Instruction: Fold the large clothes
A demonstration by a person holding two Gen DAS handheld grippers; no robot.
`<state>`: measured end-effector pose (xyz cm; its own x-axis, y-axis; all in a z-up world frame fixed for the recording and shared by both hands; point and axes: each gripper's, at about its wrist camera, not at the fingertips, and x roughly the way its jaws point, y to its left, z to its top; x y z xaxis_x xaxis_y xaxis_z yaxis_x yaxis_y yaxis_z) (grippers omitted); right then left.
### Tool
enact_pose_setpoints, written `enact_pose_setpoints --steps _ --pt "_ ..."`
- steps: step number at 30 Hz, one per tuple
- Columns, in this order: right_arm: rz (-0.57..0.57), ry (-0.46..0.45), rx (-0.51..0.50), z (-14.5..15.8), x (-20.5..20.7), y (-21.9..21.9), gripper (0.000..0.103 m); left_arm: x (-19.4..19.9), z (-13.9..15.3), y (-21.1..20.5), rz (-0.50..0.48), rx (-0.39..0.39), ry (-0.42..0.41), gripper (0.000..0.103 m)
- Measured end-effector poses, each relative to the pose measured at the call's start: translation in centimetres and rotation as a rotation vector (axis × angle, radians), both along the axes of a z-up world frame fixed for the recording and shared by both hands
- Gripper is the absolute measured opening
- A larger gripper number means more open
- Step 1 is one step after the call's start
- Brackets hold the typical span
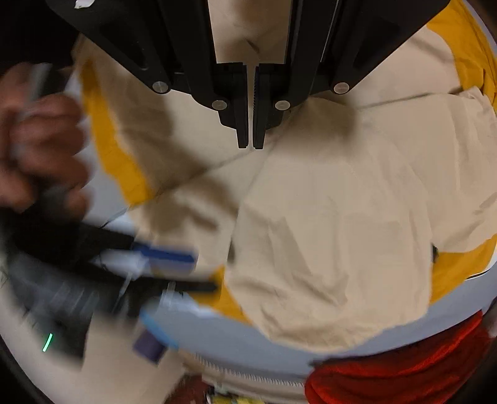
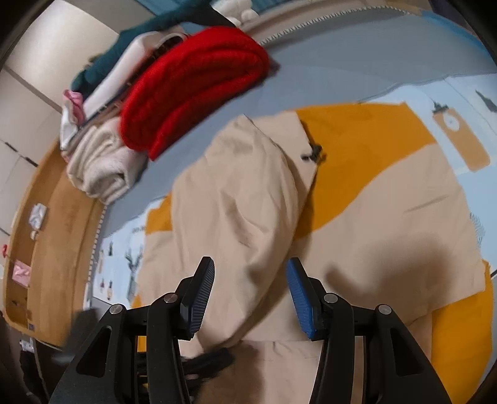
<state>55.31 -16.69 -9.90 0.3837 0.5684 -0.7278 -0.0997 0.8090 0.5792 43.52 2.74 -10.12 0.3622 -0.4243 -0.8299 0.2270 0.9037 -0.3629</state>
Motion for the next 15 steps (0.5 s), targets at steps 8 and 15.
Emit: enact_pose_setpoints --steps 8,15 --pt "-0.007 0.077 0.026 -3.3 0.8 0.6 0.05 1.0 -2.2 8.2 0.416 -0.072 0.1 0.033" --pt "-0.037 0.066 0.036 -4.4 0.5 0.9 0.004 0.9 -6.4 9.1 0.541 -0.199 0.26 0.029"
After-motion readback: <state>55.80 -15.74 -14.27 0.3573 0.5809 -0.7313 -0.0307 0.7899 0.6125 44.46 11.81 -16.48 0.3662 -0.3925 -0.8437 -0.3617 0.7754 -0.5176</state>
